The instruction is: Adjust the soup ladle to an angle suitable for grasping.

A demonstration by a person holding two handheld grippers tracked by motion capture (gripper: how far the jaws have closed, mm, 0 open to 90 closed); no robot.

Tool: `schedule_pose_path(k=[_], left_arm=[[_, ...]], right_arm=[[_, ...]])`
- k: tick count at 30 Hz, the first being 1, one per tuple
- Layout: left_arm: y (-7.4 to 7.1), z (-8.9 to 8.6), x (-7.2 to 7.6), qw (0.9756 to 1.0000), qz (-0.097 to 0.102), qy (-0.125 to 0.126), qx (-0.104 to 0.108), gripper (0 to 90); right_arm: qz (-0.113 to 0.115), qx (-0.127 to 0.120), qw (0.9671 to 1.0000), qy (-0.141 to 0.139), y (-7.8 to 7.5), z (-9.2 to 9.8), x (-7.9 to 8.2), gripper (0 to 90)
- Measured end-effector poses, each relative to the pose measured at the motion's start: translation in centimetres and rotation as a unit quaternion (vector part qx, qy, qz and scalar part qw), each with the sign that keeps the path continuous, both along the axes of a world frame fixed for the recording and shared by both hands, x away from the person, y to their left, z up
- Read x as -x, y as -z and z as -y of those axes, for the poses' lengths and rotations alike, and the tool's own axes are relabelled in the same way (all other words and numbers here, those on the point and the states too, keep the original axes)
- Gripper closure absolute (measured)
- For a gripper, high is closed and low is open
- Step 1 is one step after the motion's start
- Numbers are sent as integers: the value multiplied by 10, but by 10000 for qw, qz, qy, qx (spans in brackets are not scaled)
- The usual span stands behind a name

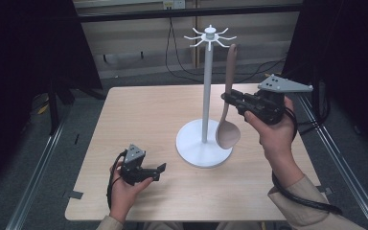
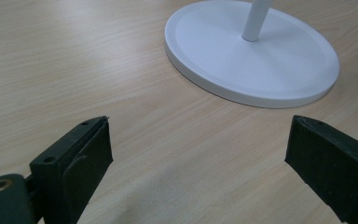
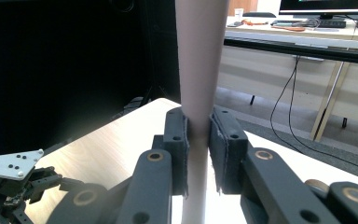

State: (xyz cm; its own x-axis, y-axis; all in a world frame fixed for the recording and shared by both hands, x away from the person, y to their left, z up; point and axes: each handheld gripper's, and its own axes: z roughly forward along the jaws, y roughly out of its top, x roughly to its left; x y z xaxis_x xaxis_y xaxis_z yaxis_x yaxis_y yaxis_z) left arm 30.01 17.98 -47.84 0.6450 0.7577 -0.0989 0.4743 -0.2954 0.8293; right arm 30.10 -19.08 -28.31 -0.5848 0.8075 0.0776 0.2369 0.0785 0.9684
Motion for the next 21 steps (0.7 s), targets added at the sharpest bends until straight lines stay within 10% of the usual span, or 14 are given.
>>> schedule_pose_path(k=[21], left_arm=[[1, 0, -1, 10000, -26, 59, -32, 71]], right_arm=[[-86, 82, 9999, 45, 1, -9, -12, 778]])
